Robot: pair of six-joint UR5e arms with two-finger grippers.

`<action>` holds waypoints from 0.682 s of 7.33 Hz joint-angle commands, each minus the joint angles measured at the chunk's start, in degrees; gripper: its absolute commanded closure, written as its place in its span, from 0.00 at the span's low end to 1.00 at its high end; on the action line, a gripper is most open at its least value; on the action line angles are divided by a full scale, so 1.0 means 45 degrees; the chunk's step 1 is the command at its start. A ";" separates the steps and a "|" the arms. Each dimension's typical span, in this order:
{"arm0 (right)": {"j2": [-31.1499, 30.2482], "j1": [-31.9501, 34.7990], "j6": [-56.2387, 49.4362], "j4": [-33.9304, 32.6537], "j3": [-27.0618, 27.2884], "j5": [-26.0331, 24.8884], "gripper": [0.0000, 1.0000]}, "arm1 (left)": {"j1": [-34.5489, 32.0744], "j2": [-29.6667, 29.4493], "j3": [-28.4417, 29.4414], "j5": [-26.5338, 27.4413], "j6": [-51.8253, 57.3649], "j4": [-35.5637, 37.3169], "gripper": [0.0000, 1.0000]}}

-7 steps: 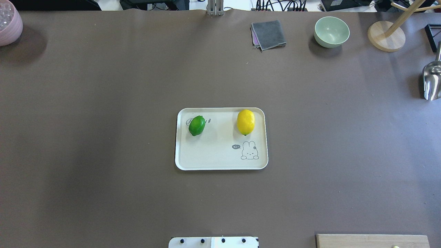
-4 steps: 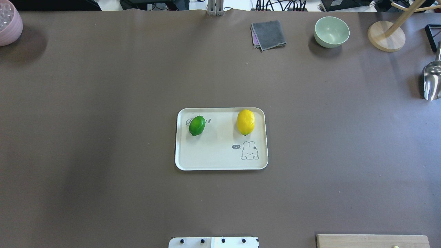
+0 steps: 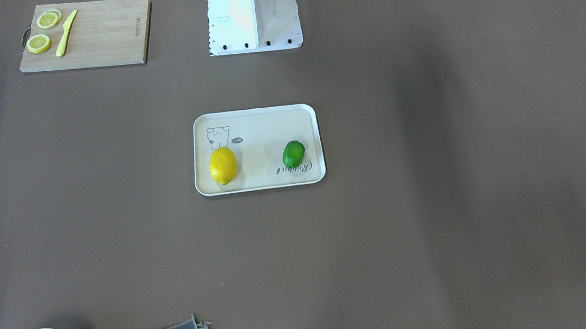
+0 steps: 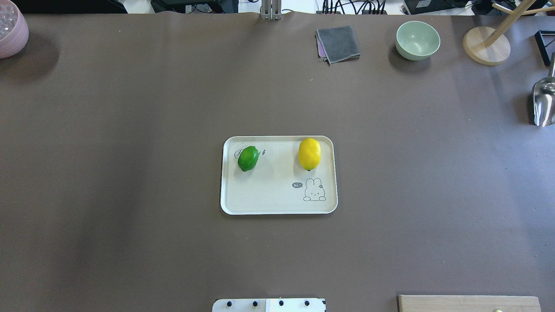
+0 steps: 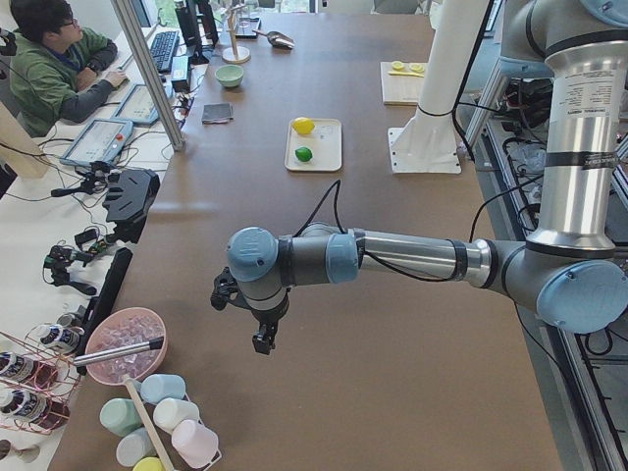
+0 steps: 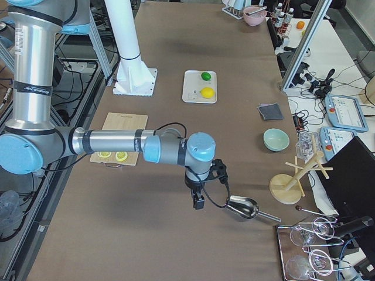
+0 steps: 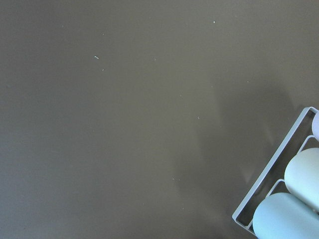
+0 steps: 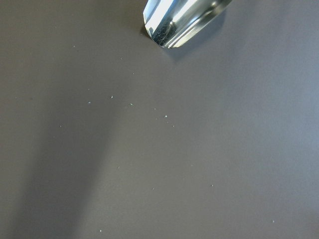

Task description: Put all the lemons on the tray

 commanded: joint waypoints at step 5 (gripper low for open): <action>-0.0636 -0.0079 0.1343 0.0279 0.0430 0.1061 0.00 | 0.0058 0.1024 -0.1096 -0.0006 -0.0038 0.0089 0.00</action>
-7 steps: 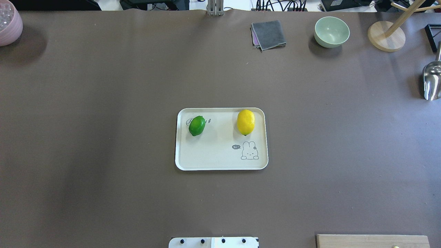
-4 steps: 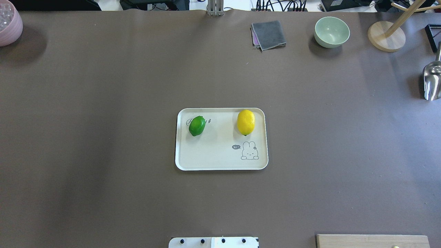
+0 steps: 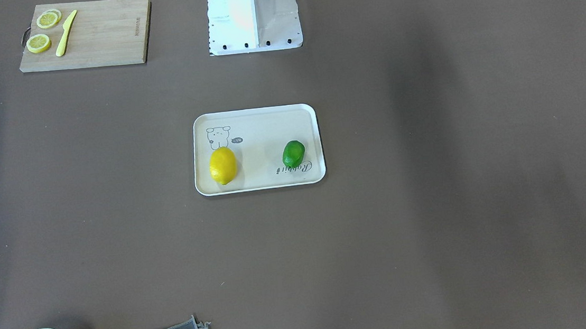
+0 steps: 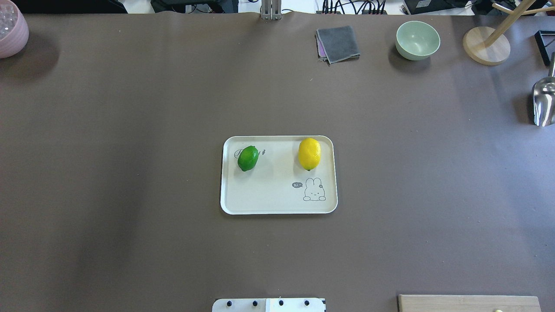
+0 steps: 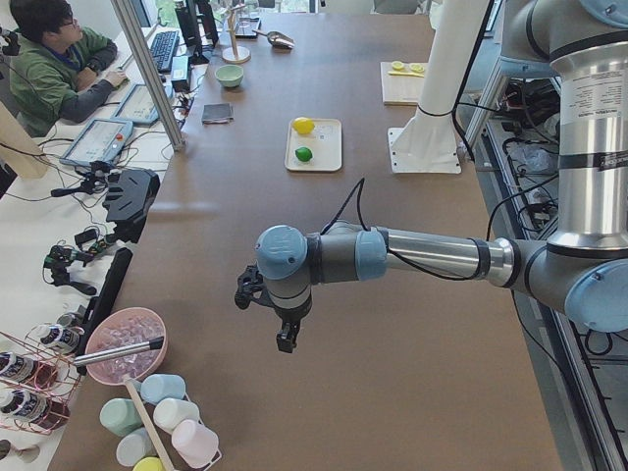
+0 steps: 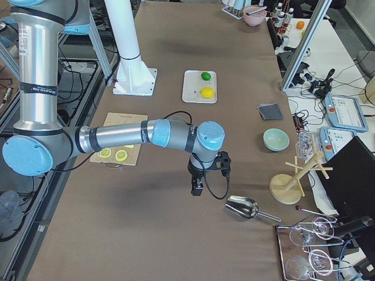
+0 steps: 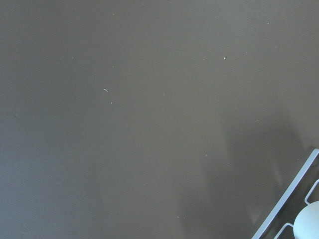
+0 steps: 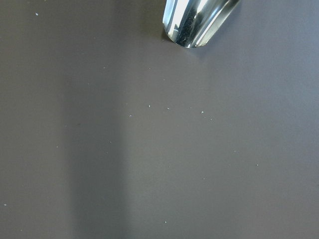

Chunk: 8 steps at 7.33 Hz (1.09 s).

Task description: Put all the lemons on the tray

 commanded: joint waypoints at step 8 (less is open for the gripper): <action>-0.0704 0.0002 -0.0040 0.1517 -0.0027 0.0364 0.00 | 0.0005 -0.0043 -0.0516 -0.0054 0.0128 -0.0195 0.00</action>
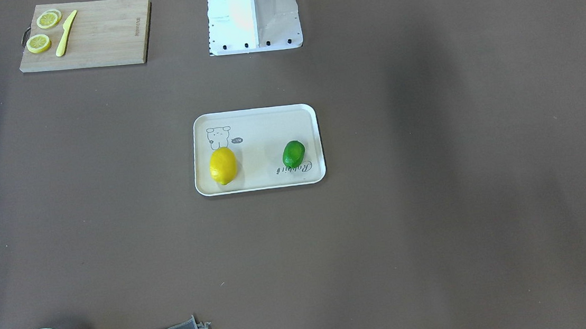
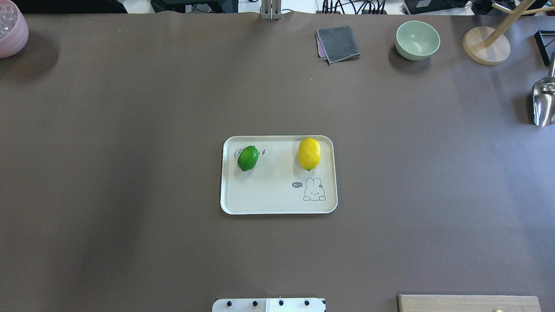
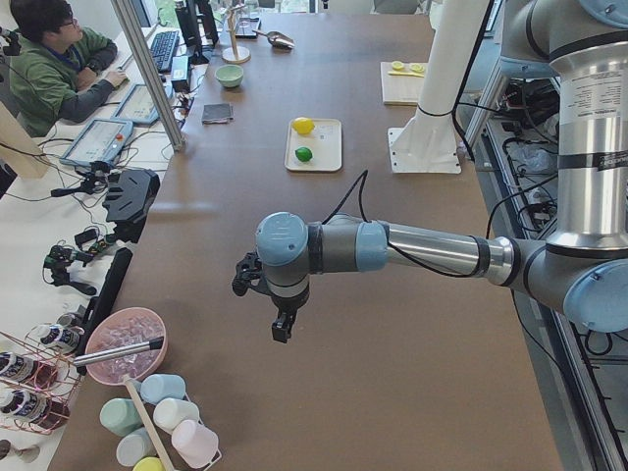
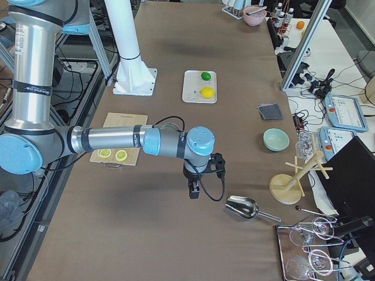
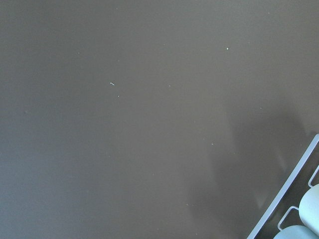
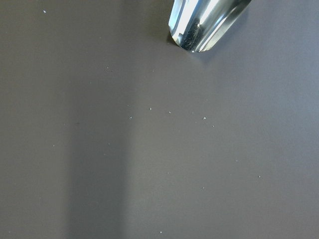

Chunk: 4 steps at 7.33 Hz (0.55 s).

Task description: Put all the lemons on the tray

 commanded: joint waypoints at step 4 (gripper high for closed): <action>-0.0002 -0.0019 -0.0058 0.0011 -0.0014 0.0065 0.00 | -0.0019 0.0071 -0.0106 -0.0066 0.0018 -0.0051 0.00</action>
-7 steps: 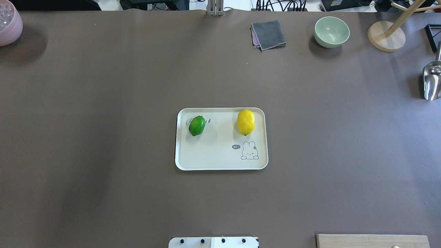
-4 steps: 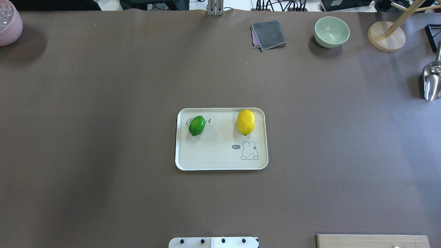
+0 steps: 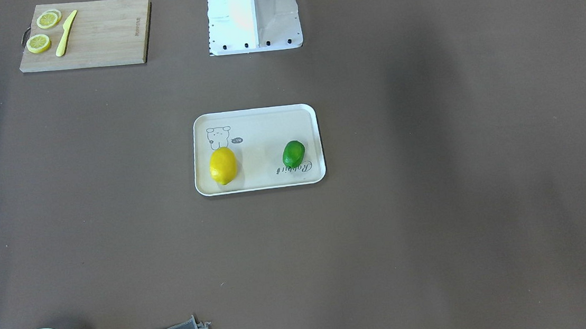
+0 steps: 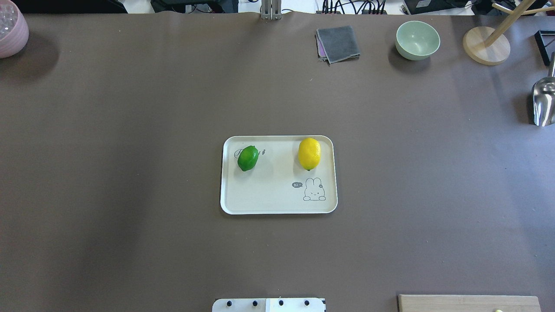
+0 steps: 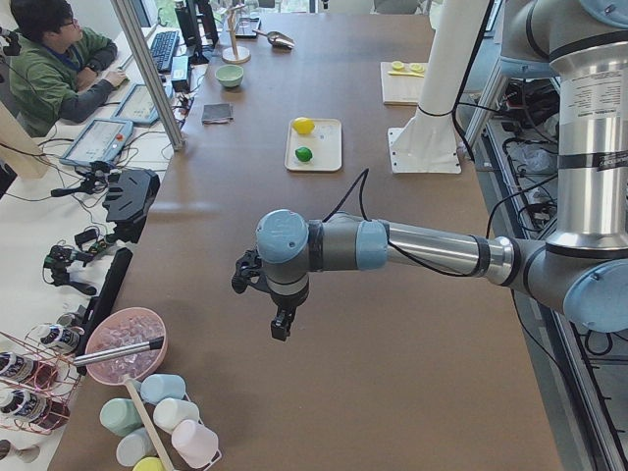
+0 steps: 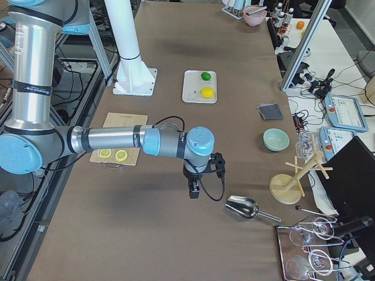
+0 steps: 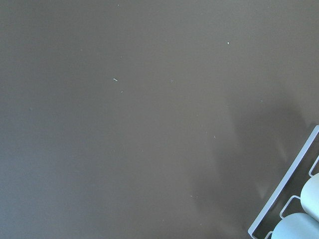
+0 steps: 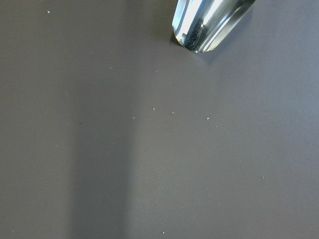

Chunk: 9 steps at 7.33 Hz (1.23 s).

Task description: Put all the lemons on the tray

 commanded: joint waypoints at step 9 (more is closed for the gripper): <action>-0.0429 -0.0015 -0.0037 0.0878 -0.0016 0.0043 0.00 | -0.0014 0.0063 -0.0172 -0.0048 0.0000 -0.0003 0.00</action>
